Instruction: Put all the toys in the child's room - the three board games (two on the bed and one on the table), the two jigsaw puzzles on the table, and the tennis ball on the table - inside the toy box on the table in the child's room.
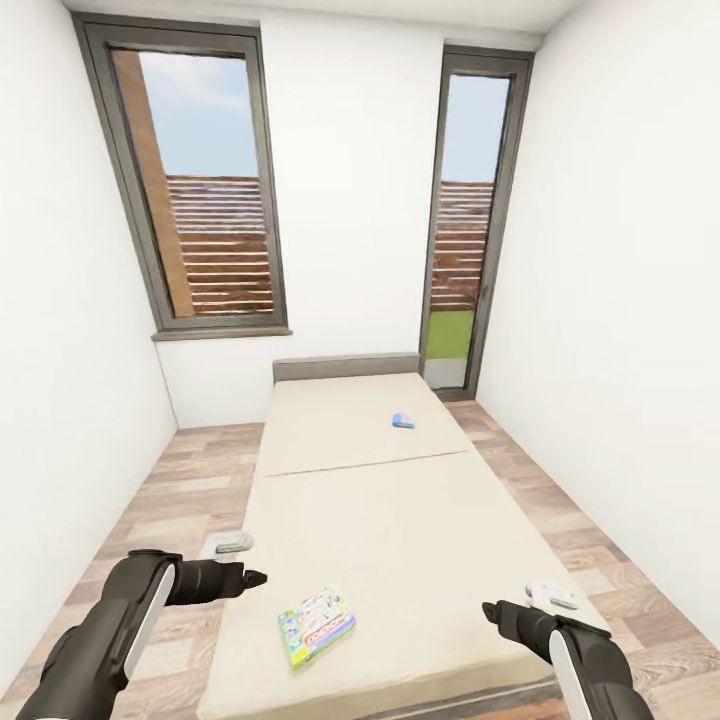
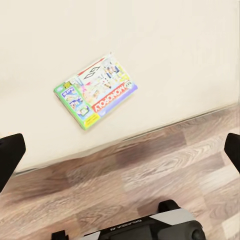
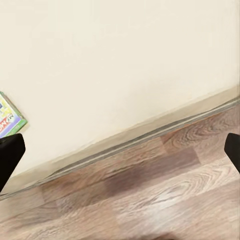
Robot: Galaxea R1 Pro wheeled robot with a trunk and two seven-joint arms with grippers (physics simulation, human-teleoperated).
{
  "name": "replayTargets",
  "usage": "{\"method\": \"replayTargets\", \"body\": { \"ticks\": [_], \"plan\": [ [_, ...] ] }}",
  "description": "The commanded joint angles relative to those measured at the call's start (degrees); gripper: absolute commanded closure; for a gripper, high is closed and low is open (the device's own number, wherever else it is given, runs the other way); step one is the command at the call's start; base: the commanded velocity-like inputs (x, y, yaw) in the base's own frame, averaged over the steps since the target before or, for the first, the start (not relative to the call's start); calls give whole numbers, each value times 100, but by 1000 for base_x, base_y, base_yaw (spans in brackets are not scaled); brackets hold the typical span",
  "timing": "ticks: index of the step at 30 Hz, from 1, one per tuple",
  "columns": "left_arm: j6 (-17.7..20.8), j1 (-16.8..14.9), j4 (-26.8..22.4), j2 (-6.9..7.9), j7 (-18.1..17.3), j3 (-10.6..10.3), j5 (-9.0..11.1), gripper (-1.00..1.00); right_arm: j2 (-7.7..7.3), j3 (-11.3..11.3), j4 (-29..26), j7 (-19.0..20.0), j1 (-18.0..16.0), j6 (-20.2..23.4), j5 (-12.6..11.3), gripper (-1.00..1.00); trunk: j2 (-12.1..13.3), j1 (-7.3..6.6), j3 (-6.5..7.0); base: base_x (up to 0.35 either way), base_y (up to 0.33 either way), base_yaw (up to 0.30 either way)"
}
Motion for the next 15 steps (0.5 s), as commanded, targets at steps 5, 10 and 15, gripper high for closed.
{"method": "replayTargets", "body": {
  "ticks": [5, 10, 15],
  "plan": [
    [31, -2, -2, 0, -16, 6, 2, -100, 4, -11, -2, 2, 0, 17, -23, -100, -4, 3, -4, 86, -166, -6],
    [31, -2, -2, 1, -18, 6, 2, -100, 3, -9, -2, 2, 0, 15, -20, -100, -4, 3, -4, 27, -53, -1],
    [31, -2, -2, 2, -18, 6, 2, -100, 10, -6, -2, 1, 0, 9, -27, -100, -4, 3, -4, 5, -9, 0]
  ]
}}
